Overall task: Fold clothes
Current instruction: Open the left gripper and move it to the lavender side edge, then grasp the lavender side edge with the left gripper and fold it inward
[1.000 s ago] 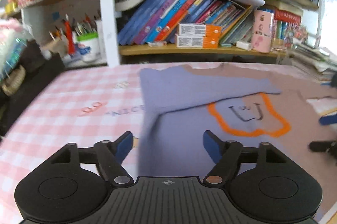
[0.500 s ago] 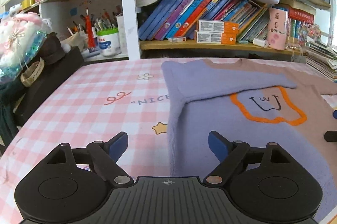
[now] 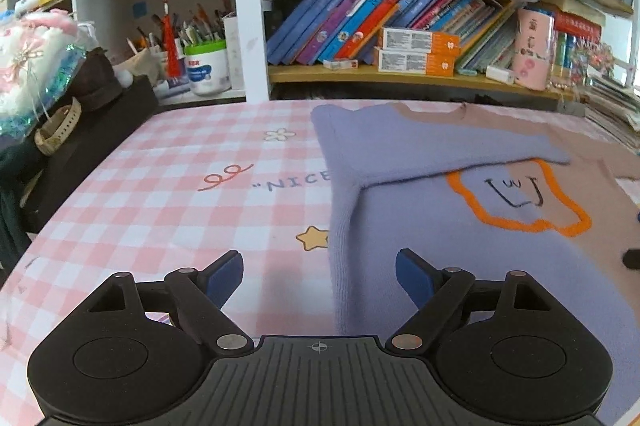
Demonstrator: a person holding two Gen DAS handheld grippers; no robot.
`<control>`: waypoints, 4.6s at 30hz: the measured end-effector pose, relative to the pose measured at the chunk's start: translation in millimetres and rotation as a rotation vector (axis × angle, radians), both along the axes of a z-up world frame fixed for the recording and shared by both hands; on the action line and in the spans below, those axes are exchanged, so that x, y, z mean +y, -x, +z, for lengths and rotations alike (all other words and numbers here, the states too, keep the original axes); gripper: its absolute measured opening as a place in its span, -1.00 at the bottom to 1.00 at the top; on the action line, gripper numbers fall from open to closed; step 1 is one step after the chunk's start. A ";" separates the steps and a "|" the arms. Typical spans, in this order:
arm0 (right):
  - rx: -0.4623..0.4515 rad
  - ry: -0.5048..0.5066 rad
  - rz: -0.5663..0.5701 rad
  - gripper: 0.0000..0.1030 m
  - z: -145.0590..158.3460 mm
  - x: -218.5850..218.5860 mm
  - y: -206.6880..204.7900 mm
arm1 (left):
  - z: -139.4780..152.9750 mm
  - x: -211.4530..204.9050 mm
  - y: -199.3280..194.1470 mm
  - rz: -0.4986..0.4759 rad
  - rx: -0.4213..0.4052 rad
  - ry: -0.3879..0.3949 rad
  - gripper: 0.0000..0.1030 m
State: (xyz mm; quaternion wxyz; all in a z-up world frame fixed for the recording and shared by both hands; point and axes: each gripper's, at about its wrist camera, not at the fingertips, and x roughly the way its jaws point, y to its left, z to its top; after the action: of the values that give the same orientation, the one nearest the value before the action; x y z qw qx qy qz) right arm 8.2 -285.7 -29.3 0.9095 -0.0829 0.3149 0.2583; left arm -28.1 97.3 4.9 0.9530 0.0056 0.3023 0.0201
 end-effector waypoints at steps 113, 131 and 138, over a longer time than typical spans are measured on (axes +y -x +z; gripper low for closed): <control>-0.005 -0.074 -0.154 -0.67 3.2 12.1 13.2 | -16.9 74.3 -17.8 -0.035 0.024 0.191 -0.89; 0.011 -0.100 -0.137 -0.77 3.8 0.2 17.2 | -15.9 68.8 -12.2 -0.075 0.036 0.191 -0.90; 0.011 -0.080 -0.135 -0.77 7.4 -9.0 31.9 | -15.1 60.3 0.1 -0.096 0.035 0.202 -0.90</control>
State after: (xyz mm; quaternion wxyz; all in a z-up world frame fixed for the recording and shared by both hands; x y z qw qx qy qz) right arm -23.7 -294.7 -21.9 0.9257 -0.0237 0.3141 0.2094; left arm -28.2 157.6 -10.2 0.9432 -0.0759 0.3186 -0.0561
